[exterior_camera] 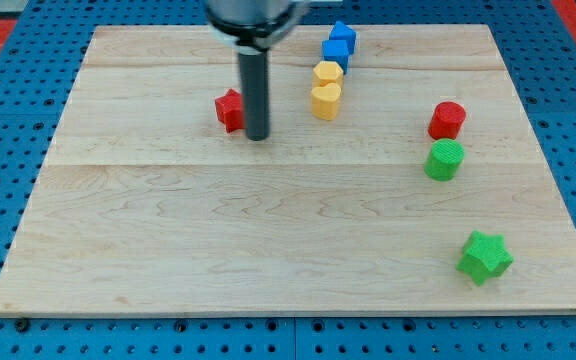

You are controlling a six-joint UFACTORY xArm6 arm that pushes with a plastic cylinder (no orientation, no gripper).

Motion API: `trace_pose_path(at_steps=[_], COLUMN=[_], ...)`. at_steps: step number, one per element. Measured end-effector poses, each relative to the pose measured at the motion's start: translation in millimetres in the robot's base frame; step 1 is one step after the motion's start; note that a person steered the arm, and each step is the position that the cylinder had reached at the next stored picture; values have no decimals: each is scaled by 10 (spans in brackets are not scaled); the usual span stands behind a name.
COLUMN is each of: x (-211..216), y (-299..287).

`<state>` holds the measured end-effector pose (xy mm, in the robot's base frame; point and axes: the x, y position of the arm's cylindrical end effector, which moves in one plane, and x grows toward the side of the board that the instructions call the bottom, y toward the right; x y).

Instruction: Separate the yellow blocks

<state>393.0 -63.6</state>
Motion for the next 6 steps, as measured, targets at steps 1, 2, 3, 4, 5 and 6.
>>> trace_pose_path(at_steps=[1,2,3,4,5,6], x=[-293,-197,274,192,-164,-487], y=[-95,128,647,1240,1507,1665])
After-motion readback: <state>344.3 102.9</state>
